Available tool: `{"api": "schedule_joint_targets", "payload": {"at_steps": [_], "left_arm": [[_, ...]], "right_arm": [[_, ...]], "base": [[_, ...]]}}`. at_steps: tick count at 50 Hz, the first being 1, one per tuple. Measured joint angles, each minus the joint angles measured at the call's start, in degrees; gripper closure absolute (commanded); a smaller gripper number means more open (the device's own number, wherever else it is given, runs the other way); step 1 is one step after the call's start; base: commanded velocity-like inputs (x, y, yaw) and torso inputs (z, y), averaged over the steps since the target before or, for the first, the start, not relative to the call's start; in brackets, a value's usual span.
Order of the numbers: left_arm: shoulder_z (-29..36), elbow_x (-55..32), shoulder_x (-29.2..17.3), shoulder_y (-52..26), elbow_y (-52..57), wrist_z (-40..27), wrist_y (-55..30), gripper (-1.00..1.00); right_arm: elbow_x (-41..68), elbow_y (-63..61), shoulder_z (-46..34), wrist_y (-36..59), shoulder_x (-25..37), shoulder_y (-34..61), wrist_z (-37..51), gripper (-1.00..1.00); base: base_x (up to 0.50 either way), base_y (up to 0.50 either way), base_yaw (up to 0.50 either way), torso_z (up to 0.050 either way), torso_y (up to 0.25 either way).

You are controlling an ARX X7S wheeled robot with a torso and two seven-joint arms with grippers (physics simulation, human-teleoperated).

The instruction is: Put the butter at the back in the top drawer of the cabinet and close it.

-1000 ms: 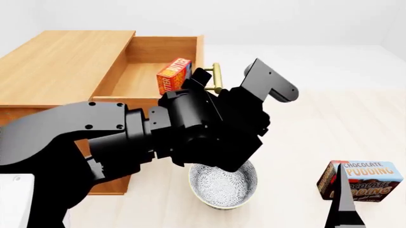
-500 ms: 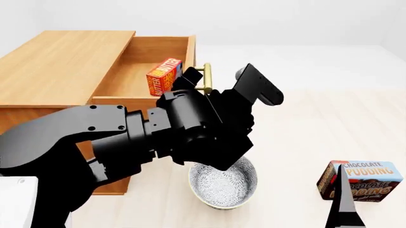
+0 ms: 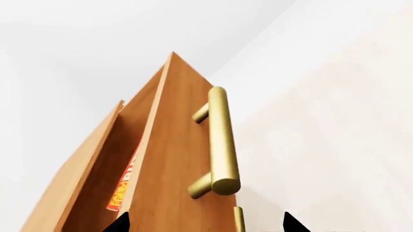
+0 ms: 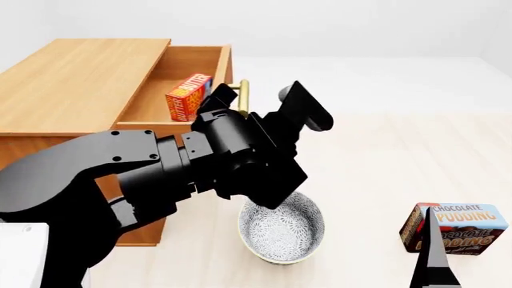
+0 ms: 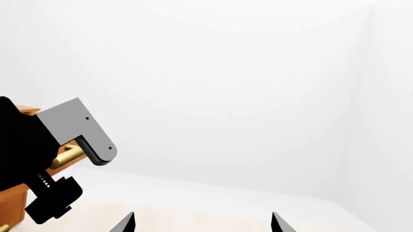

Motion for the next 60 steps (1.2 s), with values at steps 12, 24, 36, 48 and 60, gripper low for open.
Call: {"api": "schedule_joint_targets", "payload": {"at_steps": [12,24,36,48,60], "left_arm": [[0.3,0.7,0.0,0.4,-1.2,-0.9,-1.4,-1.0],[0.7,1.0,0.0,0.9,-3.1,-2.0,-2.6,-1.0],[1.0,2.0,0.0,1.6,-4.7,-3.1,-3.9,-1.0],[1.1,0.9,0.0,2.8,-6.8,-2.6,-4.3,-1.0],[0.8,-1.6,0.0,4.5,-8.3,-1.4,-4.0,-1.0]], "right_arm": [[-0.1,0.0,0.0,0.0,0.0,-0.1,0.0,-1.0],[-0.1,0.0,0.0,-0.1,0.0,0.0,-0.1,-1.0],[-0.3,0.0,-0.1,-0.1,0.0,-0.1,0.0,-1.0],[-0.2,-0.1,-0.1,-0.2,0.1,0.0,-0.1,-1.0],[-0.3,-0.1,-0.2,-0.2,0.1,0.1,-0.1,-1.0]], "base": [[0.0,0.0,0.0,0.0,0.0],[0.0,0.0,0.0,0.0,0.0],[0.0,0.0,0.0,0.0,0.0],[0.0,0.0,0.0,0.0,0.0],[0.0,0.0,0.0,0.0,0.0]]}}
